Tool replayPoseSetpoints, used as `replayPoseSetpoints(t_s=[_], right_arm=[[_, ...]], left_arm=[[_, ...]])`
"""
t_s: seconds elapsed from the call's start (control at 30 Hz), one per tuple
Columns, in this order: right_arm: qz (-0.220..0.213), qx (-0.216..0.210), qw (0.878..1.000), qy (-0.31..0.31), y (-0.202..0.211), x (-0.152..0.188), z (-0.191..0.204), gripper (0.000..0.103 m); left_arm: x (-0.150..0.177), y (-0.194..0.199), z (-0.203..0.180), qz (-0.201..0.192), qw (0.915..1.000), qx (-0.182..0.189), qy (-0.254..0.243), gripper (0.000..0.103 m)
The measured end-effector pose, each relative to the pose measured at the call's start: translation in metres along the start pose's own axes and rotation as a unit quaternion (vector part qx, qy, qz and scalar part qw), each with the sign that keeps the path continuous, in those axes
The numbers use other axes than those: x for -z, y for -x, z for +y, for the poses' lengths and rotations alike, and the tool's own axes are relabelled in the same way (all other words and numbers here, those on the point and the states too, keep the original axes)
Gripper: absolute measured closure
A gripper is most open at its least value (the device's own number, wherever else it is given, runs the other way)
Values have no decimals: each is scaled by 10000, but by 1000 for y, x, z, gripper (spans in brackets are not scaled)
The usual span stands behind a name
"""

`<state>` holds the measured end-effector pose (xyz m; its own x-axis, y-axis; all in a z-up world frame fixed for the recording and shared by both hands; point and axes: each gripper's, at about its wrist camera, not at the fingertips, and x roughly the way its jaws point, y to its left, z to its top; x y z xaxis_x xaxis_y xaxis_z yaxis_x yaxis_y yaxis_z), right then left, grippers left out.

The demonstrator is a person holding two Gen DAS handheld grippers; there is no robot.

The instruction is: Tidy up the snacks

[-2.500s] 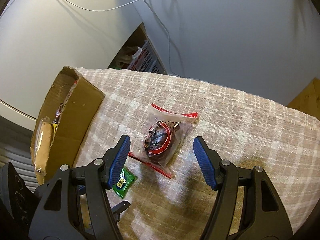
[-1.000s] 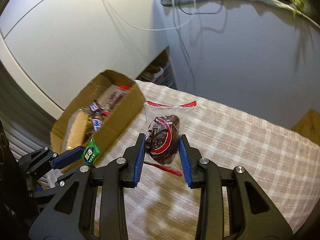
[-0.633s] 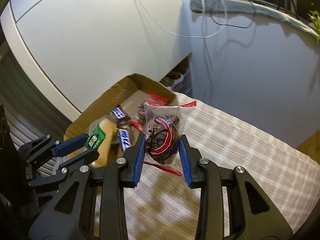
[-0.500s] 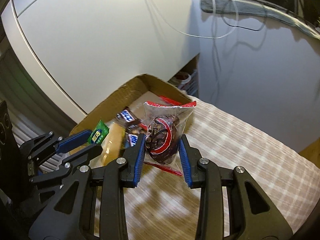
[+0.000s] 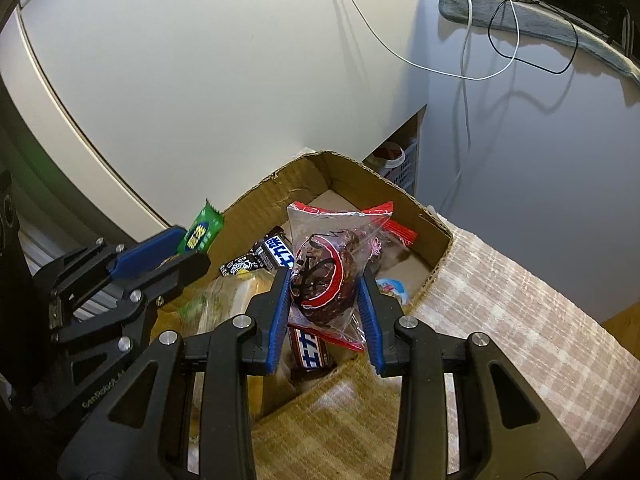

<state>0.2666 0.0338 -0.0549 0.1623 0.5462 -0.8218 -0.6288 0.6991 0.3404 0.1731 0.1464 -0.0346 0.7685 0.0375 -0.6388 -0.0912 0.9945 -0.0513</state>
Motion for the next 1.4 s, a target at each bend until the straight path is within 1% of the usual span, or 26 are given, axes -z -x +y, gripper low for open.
replayPoseSetpoints(t_s=[0.27,0.3,0.33,0.37,0.4,0.43,0.53,0.63,0.87,0.93,1.03,1.1,1.13,1.17,1.23,1.33,1.4], right_arm=[[16,60,10000,58,-6,-5,3,68],[12,64,10000,65,-5,-5,3,66],[-10,84,9999,73,-4,-5,3,57],[-33,124,9999,76,-3,-6,4,52],[-85,192,9997,87,-1,-6,3,50],[-108,173,9997,91,0,-6,3,46],[-152,151,9998,43,5,-6,0,43],[-214,187,9996,28,11,-5,-1,37],[-301,261,9992,81,23,-1,2,37],[-345,270,9990,94,29,1,4,37],[-396,280,9987,122,37,8,8,35],[-470,317,9983,154,44,16,12,31],[-506,335,9980,168,46,18,13,23],[-587,365,9974,199,51,22,16,17],[-789,428,9956,257,60,31,23,13],[-1021,484,9932,278,74,47,30,13],[-1158,521,9914,316,83,58,35,13]], left_arm=[[-10,-7,0,-74,10000,-62,26,79],[-10,-6,0,-91,9999,-73,28,76],[-11,-6,1,-99,9999,-71,35,75],[-11,-5,1,-112,9999,-81,51,75],[-11,-4,2,-119,9999,-88,58,74],[-11,-3,2,-125,9999,-100,56,73],[-11,0,2,-153,9998,-129,42,69],[-11,4,2,-184,9997,-154,55,67],[-10,17,0,-259,9994,-207,52,66],[-9,24,-1,-310,9993,-223,42,56],[-5,35,-3,-388,9989,-245,28,49],[-2,43,-3,-429,9987,-261,56,43],[0,46,-4,-441,9987,-256,65,40],[2,49,-4,-452,9986,-249,74,38],[8,57,-4,-488,9984,-272,112,35],[16,66,-4,-487,9980,-350,175,32],[23,73,-2,-483,9977,-352,315,31]])
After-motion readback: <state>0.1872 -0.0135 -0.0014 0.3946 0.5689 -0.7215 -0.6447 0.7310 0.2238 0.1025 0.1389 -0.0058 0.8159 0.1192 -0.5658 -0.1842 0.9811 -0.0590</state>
